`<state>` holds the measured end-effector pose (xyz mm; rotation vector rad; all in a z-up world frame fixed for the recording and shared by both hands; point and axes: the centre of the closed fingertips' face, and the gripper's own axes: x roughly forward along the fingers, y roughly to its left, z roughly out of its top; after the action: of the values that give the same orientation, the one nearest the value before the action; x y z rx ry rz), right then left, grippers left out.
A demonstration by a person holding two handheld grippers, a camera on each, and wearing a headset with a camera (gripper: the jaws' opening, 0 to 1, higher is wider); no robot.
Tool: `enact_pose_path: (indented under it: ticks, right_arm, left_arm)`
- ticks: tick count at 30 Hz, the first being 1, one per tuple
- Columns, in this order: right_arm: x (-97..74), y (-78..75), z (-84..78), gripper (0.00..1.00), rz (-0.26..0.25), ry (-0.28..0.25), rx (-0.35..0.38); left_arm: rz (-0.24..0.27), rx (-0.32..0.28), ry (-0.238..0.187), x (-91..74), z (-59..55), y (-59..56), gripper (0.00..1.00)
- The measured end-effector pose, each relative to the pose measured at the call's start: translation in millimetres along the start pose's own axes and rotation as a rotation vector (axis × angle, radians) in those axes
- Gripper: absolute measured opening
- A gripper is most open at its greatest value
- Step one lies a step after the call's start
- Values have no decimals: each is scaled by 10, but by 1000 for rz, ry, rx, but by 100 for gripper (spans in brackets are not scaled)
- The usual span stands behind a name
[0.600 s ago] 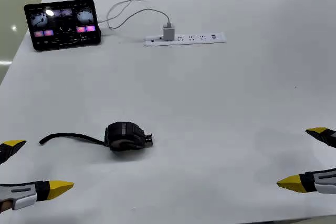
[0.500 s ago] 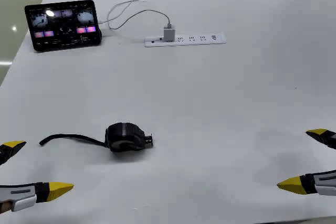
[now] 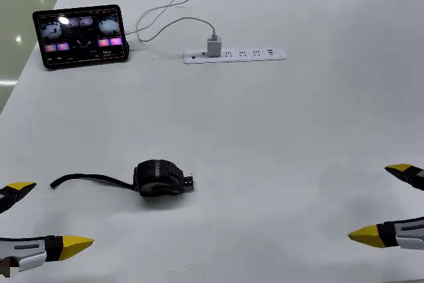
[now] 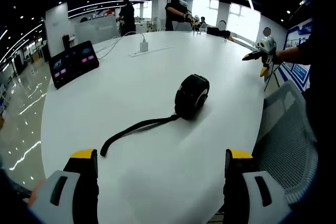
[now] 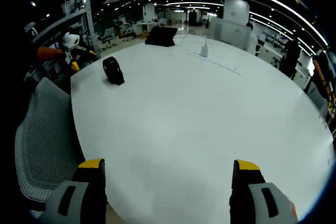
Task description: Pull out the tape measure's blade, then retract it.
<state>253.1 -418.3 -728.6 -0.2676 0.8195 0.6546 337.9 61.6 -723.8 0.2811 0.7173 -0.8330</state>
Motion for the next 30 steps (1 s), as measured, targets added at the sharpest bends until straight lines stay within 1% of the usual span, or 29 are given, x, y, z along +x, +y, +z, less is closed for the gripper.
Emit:
enact_pose_path:
  ticks: [2,3,5,7,8,9,12,15,16,17,18,20,21,22,23,24,25,26,27,28,30]
  right_arm:
    - [28,26,43,100,22,-7,7]
    - [45,36,101,100,29,-37,3]
    - [69,43,124,100,37,-25,-6]
    - [107,54,174,100,49,-21,-23]
    - [129,57,220,100,53,-27,-35]
    - [144,69,251,100,59,-31,-45]
    - [202,81,368,100,73,-44,-73]
    - [257,105,470,100,87,-53,-92]
    - [295,119,510,100,95,-54,-103]
    - [320,127,531,100,100,-52,-113]
    - [357,145,565,100,110,-50,-125]
    - [410,160,617,100,116,-49,-139]
    - [453,167,647,100,121,-47,-147]
    - [478,179,673,100,127,-48,-154]
    - [519,189,722,100,128,-57,-176]
    - [545,200,749,100,131,-58,-188]
    - [573,217,766,100,137,-54,-194]
    - [610,236,801,100,144,-52,-200]
    - [635,251,832,100,149,-55,-211]
    - [666,267,886,100,152,-59,-210]
    - [708,318,988,100,169,-86,-199]
  left_arm:
    - [-16,8,-1,21,19,-24,99]
    - [-16,28,-7,41,43,-21,99]
    - [-31,29,5,75,49,-33,99]
    - [-57,48,10,121,81,-68,99]
    - [-73,69,28,146,84,-93,99]
    - [-79,86,35,165,94,-102,99]
    - [-122,123,49,234,158,-171,99]
    - [-171,195,54,301,231,-247,99]
    - [-184,211,66,331,248,-255,99]
    - [-193,213,76,353,262,-270,99]
    - [-205,233,87,386,286,-287,97]
    - [-228,261,96,429,320,-325,91]
    - [-229,285,95,476,357,-332,91]
    - [-230,301,94,511,385,-339,95]
    - [-249,312,107,544,400,-370,98]
    - [-264,318,117,563,402,-390,98]
    - [-269,327,125,586,409,-401,96]
    - [-276,371,157,607,391,-403,95]
    - [-281,401,150,631,413,-424,95]
    - [-295,404,156,657,420,-461,96]
    - [-311,412,176,686,420,-481,93]
